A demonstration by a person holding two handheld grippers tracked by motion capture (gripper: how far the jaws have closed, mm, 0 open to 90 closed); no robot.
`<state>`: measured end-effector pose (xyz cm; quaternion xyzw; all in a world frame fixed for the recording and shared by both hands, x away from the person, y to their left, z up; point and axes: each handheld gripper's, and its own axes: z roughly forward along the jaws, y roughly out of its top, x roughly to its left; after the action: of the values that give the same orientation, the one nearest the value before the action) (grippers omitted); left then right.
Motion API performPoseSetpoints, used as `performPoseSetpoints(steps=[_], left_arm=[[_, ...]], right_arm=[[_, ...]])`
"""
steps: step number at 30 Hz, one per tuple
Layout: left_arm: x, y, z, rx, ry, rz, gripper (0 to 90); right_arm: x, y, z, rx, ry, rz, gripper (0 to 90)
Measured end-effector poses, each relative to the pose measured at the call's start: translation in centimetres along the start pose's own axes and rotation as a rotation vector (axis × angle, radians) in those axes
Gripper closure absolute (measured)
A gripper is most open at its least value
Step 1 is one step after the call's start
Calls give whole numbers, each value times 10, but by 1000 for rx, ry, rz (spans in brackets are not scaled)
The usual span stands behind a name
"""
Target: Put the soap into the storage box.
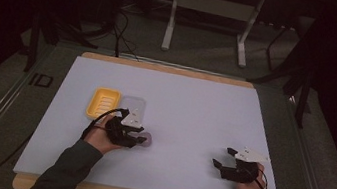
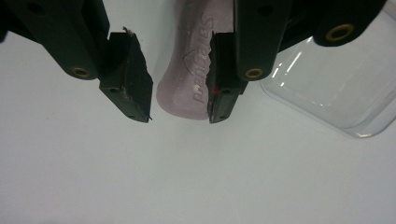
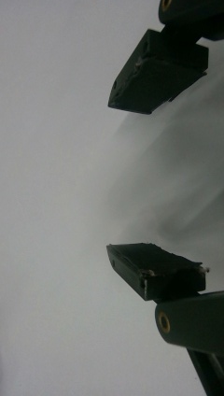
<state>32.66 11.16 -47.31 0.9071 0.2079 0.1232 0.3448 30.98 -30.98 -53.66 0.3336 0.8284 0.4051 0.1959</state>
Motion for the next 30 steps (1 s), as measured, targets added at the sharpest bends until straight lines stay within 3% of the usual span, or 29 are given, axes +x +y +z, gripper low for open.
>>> performPoseSetpoints(steps=[8,17,22,30], left_arm=[[6,6,0,37,-14,13,534],[12,9,7,126,-26,31,484],[13,11,10,175,-53,54,468],[14,15,17,255,-55,109,353]], right_arm=[[0,0,0,1,1,-2,244],[0,0,0,1,-1,-4,244],[1,0,0,2,-2,-3,244],[1,0,1,6,-3,-8,244]])
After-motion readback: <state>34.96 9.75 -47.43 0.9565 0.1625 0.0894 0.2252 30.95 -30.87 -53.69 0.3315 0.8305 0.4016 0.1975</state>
